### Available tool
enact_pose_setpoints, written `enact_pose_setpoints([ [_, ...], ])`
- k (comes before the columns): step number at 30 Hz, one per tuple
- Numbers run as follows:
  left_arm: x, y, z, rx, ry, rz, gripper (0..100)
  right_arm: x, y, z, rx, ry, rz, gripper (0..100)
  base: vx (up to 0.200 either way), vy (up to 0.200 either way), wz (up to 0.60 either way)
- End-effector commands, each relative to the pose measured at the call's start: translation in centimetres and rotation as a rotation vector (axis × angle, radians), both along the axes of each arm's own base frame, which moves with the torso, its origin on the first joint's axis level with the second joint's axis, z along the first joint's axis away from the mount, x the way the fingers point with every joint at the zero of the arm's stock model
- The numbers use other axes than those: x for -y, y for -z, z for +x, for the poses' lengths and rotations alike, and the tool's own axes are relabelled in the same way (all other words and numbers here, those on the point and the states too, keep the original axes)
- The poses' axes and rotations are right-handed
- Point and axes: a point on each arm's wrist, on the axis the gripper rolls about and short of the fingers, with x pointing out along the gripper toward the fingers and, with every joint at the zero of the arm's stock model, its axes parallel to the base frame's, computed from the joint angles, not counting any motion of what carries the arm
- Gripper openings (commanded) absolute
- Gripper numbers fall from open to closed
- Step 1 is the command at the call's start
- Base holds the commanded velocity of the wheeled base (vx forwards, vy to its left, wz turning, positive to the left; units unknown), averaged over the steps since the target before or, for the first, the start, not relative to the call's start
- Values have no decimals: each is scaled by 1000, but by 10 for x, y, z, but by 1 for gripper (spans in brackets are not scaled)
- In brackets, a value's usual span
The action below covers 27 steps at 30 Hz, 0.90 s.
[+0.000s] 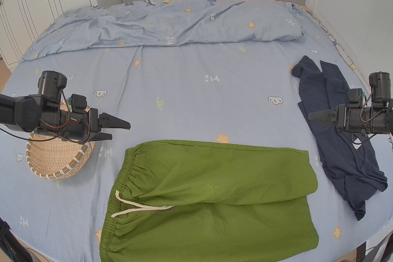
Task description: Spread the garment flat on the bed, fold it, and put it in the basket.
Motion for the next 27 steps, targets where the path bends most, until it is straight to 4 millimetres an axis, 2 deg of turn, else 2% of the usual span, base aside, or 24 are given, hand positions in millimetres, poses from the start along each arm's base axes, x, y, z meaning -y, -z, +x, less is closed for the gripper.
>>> enact_pose_setpoints([
  [1, 6, 33, 40, -62, 7, 2, 100, -13, 11, 15, -29, -45, 0, 100, 0, 0, 0],
  [2, 6, 33, 40, -62, 7, 2, 100, -13, 11, 15, -29, -45, 0, 100, 0, 0, 0],
  [3, 6, 46, 45, -93, 5, 4, 100, -14, 14, 14, -40, -48, 1, 100, 0, 0, 0],
  [4, 6, 48, 47, -98, 6, 5, 100, -14, 16, 15, -44, -48, 1, 100, 0, 0, 0],
  [12, 6, 50, 49, -101, 8, 0, 100, -11, 17, 16, -49, -39, 2, 100, 0, 0, 0],
  [27, 15, 73, 57, -142, 32, 8, 100, -10, 18, 15, -53, -37, 3, 100, 0, 0, 0],
])
